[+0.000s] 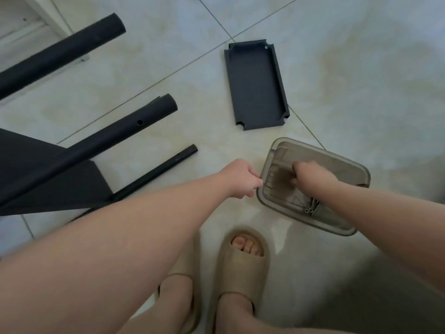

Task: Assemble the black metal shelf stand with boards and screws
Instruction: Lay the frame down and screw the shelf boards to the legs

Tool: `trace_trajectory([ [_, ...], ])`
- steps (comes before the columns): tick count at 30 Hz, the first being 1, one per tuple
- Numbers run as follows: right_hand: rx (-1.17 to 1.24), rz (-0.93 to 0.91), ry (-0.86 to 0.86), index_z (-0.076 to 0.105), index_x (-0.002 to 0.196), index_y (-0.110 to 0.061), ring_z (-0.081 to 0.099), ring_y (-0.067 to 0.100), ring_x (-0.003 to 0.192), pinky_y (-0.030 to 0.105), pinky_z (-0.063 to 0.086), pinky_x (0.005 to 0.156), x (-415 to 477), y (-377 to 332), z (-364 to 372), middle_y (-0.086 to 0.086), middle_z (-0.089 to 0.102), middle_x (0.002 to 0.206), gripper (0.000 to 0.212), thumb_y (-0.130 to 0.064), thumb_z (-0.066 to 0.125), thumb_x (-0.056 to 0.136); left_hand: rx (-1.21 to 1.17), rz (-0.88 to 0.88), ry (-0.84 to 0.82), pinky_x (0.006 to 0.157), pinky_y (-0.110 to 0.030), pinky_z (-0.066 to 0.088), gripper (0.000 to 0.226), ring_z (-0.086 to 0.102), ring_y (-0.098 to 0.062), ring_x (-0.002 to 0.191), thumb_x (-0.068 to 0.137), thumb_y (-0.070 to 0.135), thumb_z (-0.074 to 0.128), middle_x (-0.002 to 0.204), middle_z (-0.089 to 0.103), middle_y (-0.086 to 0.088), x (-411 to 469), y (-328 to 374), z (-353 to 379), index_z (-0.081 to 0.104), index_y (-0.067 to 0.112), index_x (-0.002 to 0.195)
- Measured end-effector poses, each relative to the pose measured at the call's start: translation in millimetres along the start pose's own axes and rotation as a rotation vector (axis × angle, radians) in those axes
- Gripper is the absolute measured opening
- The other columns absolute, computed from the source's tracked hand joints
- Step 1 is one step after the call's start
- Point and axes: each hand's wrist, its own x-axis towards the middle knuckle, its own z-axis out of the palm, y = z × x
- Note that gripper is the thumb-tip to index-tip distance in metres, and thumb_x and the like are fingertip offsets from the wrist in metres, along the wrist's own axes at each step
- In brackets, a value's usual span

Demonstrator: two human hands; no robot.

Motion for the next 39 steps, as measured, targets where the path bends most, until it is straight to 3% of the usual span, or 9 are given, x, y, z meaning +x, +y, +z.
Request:
trace_trajectory([
  [8, -0.157, -0.069, 0.036, 0.047, 0.120, -0.009, 0.060, 0.036, 0.101, 0.040, 0.047, 0.071, 1.7, 9.2, 17.3, 0.014, 0.054, 0.114, 0.033, 0.007, 0.044, 0.092, -0.043, 0.073, 0.039, 0.047, -0.021, 0.042, 0.018, 0.064, -0.019, 0.063, 0.095, 0.015, 0.063, 0.069, 0.062, -0.001, 0.6, 5.2, 9.4, 0.052, 0.018, 0.081],
  [11, -0.145, -0.085, 0.039, 0.046, 0.123, -0.010, 0.060, 0.036, 0.100, 0.040, 0.048, 0.072, 1.9, 12.3, 20.0, 0.014, 0.054, 0.114, 0.036, 0.007, 0.044, 0.091, -0.067, 0.067, 0.025, 0.052, -0.023, 0.044, 0.013, 0.068, -0.024, 0.069, 0.096, 0.015, 0.063, 0.076, 0.064, -0.005, -0.9, 4.2, 9.5, 0.053, 0.015, 0.088],
  [15, -0.095, -0.091, 0.057, 0.044, 0.121, -0.011, 0.060, 0.037, 0.098, 0.039, 0.043, 0.069, 1.2, 10.6, 22.3, 0.014, 0.054, 0.113, 0.037, 0.007, 0.048, 0.089, -0.083, 0.045, 0.034, 0.077, -0.041, 0.057, 0.011, 0.071, -0.036, 0.093, 0.095, 0.015, 0.063, 0.095, 0.070, -0.018, -4.0, 3.5, 9.3, 0.053, 0.013, 0.091],
  [20, 0.127, 0.012, 0.071, 0.047, 0.101, -0.010, 0.056, 0.034, 0.087, 0.037, 0.044, 0.070, -4.3, 1.0, 6.0, 0.012, 0.052, 0.098, 0.017, -0.002, 0.052, 0.088, -0.146, -0.056, 0.066, 0.084, -0.044, 0.058, 0.017, 0.070, -0.033, 0.084, 0.099, 0.014, 0.059, 0.089, 0.064, -0.014, -12.6, 3.4, 2.4, 0.052, 0.014, 0.083],
  [22, 0.181, 0.034, 0.044, 0.053, 0.091, -0.010, 0.058, 0.032, 0.081, 0.033, 0.044, 0.065, -12.8, -4.8, -5.0, 0.012, 0.057, 0.096, 0.004, -0.007, 0.054, 0.090, -0.133, -0.110, 0.067, 0.085, -0.042, 0.057, 0.007, 0.071, -0.031, 0.094, 0.100, 0.014, 0.057, 0.105, 0.069, -0.017, -19.5, 4.3, -2.0, 0.059, 0.007, 0.100],
  [24, 0.182, 0.015, 0.026, 0.056, 0.084, -0.010, 0.059, 0.029, 0.076, 0.032, 0.046, 0.061, -25.8, -10.4, -18.3, 0.014, 0.064, 0.097, 0.007, -0.011, 0.058, 0.091, -0.034, -0.154, 0.051, 0.085, -0.040, 0.055, 0.033, 0.070, -0.032, 0.105, 0.100, 0.019, 0.056, 0.121, 0.065, -0.019, -32.3, 6.4, -9.5, 0.054, 0.004, 0.129],
  [27, 0.158, -0.035, 0.053, 0.069, 0.100, 0.000, 0.066, 0.035, 0.092, 0.036, 0.056, 0.074, -53.6, -19.1, -44.3, 0.017, 0.069, 0.103, 0.019, -0.004, 0.055, 0.087, 0.294, -0.127, 0.040, 0.086, -0.040, 0.052, 0.052, 0.063, -0.035, 0.113, 0.099, 0.031, 0.059, 0.130, 0.058, -0.017, -64.8, 10.4, -28.8, 0.041, 0.011, 0.144],
  [36, 0.325, -0.314, 0.233, 0.070, 0.095, -0.018, 0.060, 0.021, 0.086, 0.026, 0.045, 0.074, -182.9, -105.6, -135.9, 0.000, 0.065, 0.090, 0.017, -0.010, 0.054, 0.095, 0.530, -0.059, 0.304, 0.086, -0.027, 0.039, 0.039, 0.056, -0.026, 0.118, 0.098, 0.034, 0.058, 0.133, 0.058, -0.006, -209.7, 1.8, -83.6, 0.058, 0.016, 0.133],
  [39, 0.447, -0.432, 0.250, 0.069, 0.096, -0.018, 0.066, 0.013, 0.078, 0.022, 0.045, 0.060, -228.1, -147.4, -158.2, -0.001, 0.070, 0.086, 0.010, -0.012, 0.062, 0.094, 0.561, -0.085, 0.321, 0.087, -0.029, 0.043, 0.039, 0.058, -0.024, 0.110, 0.098, 0.036, 0.059, 0.129, 0.061, -0.007, -266.1, -22.6, -88.5, 0.061, 0.015, 0.130],
])
